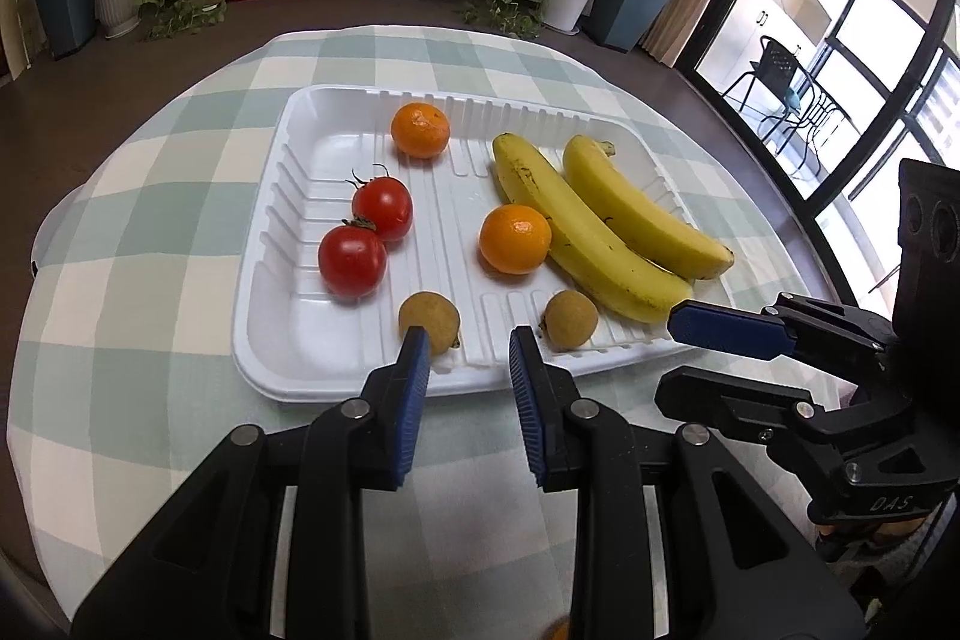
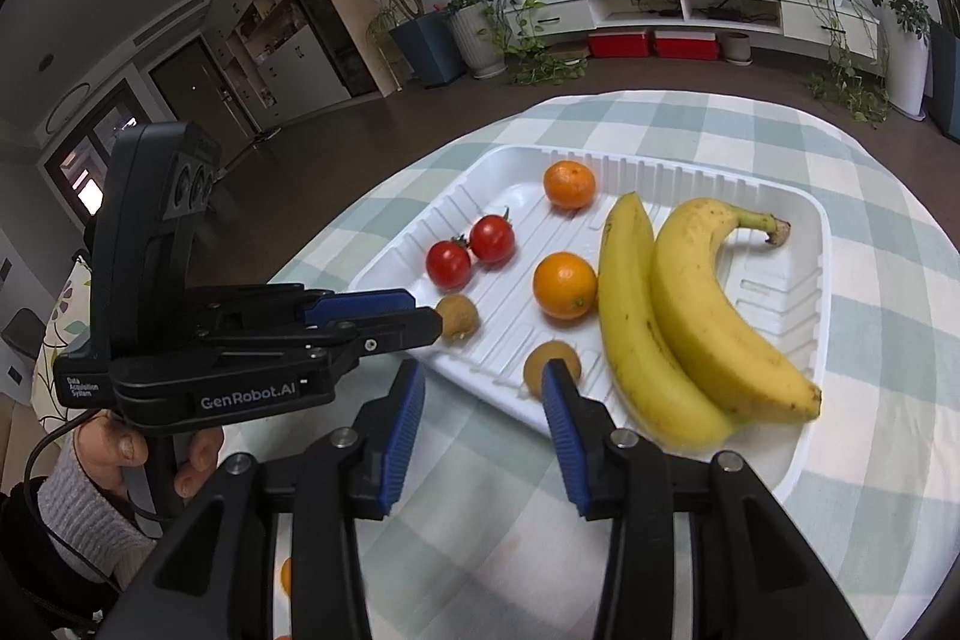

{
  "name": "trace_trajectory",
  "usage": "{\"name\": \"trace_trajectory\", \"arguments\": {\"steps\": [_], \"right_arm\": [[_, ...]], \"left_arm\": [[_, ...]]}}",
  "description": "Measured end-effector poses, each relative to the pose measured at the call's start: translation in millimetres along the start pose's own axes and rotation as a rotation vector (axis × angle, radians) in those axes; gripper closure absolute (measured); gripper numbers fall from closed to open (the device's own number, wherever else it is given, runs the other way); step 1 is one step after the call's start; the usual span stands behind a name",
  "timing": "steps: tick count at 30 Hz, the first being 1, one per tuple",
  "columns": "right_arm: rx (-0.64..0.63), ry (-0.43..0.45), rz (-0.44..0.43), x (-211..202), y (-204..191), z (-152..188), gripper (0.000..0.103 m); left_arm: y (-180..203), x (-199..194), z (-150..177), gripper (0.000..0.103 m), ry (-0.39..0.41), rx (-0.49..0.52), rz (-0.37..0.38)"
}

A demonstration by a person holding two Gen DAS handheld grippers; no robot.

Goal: Organize fruits
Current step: 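Move both open grippers toward the last two oranges on the table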

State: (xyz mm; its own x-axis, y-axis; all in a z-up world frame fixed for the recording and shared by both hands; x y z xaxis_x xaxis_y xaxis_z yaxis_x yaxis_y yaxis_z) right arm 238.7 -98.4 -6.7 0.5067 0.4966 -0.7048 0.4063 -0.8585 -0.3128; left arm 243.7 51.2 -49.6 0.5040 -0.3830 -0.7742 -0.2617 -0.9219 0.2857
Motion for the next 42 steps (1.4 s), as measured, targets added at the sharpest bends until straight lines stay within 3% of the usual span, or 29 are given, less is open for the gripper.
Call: {"name": "trace_trajectory", "arguments": {"steps": [17, 30, 39, 42], "right_arm": [[-0.053, -0.012, -0.005, -46, -38, 61, 0.053], [-0.093, -0.03, -0.014, -58, -58, 95, 0.05], [-0.125, -0.055, -0.034, -55, -73, 116, 0.047], [-0.141, -0.061, -0.031, -53, -77, 121, 0.046]], "left_arm": [[24, -34, 57, 0.077, -0.01, 0.012, -0.008], [37, -57, 84, 0.077, -0.006, 0.022, -0.002], [47, -70, 105, 0.07, -0.009, 0.035, 0.016], [49, -74, 110, 0.062, -0.006, 0.036, 0.019]]}}
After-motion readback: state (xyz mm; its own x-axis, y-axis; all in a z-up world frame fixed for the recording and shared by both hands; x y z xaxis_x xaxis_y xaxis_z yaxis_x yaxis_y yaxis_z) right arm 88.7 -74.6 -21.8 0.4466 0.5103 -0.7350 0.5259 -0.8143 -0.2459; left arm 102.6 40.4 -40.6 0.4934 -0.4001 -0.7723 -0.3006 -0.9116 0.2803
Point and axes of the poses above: each gripper's, at about its wrist camera, not at the fingertips, and x roughly the way its jaws point, y to its right, z to its underside, the point moved 2 cm from there along x, roughly the way its jaws point, and after that the axes turned 3 degrees about z, right-handed, at the moved point
